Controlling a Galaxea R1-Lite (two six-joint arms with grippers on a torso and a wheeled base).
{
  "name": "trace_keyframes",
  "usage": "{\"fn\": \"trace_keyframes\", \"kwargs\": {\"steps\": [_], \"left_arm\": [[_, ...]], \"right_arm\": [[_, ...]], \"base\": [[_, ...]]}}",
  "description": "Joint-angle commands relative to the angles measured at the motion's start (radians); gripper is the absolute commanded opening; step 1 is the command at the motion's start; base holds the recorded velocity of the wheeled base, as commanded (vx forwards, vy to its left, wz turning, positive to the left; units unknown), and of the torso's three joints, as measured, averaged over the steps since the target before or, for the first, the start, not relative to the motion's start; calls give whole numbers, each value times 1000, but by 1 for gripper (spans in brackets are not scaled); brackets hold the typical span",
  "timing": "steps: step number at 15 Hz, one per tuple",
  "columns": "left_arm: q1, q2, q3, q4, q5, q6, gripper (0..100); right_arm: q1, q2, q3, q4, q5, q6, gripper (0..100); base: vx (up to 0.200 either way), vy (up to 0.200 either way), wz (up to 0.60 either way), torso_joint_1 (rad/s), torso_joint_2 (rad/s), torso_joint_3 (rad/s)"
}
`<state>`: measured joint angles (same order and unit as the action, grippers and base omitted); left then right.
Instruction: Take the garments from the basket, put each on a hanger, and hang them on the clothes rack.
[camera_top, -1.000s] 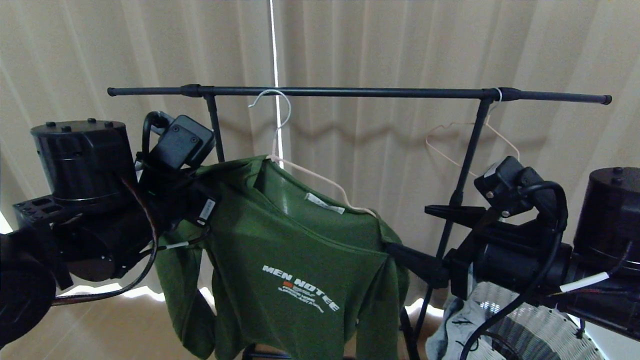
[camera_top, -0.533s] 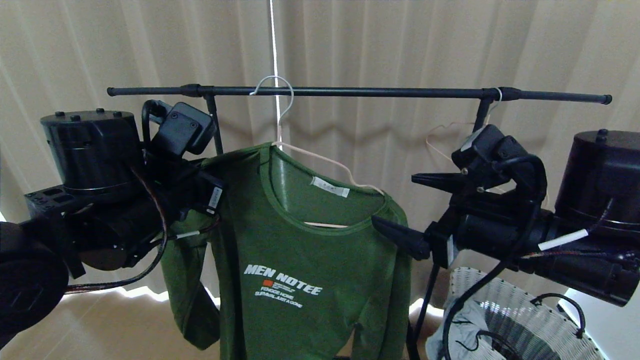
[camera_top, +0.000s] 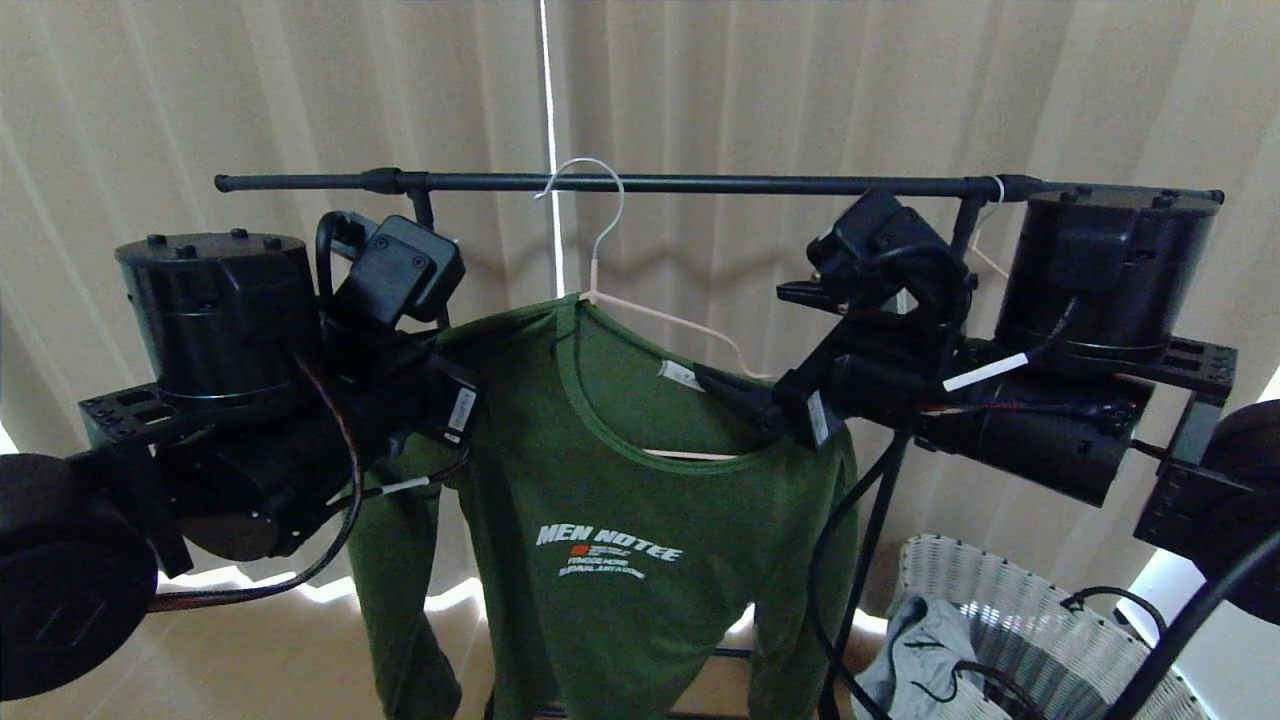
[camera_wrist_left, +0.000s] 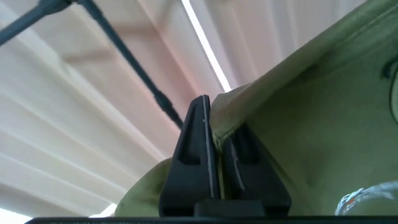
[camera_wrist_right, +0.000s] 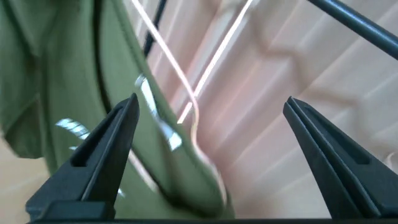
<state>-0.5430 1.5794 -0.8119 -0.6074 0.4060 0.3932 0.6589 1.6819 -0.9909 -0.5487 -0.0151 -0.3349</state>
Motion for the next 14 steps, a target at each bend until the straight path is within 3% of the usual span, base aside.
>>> {"fn": "trace_keyframes", "kwargs": {"steps": [1, 9, 10, 14], "left_arm": [[-8, -2, 8, 0, 1, 1, 0], [-61, -5, 14, -2, 1, -13, 0], [-63, -5, 14, -2, 1, -13, 0], [-61, -4, 16, -2, -1, -13, 0]], "right_arm": [[-30, 62, -32, -2, -2, -26, 100], [-38, 117, -78, -2, -3, -58, 100], [-36, 116, -77, -2, -3, -58, 0], [-38, 105, -74, -2, -3, -58, 0]], "base": [[0, 0, 0, 0, 0, 0], [0, 0, 0, 0, 0, 0], [0, 0, 0, 0, 0, 0], [0, 0, 0, 0, 0, 0]]}}
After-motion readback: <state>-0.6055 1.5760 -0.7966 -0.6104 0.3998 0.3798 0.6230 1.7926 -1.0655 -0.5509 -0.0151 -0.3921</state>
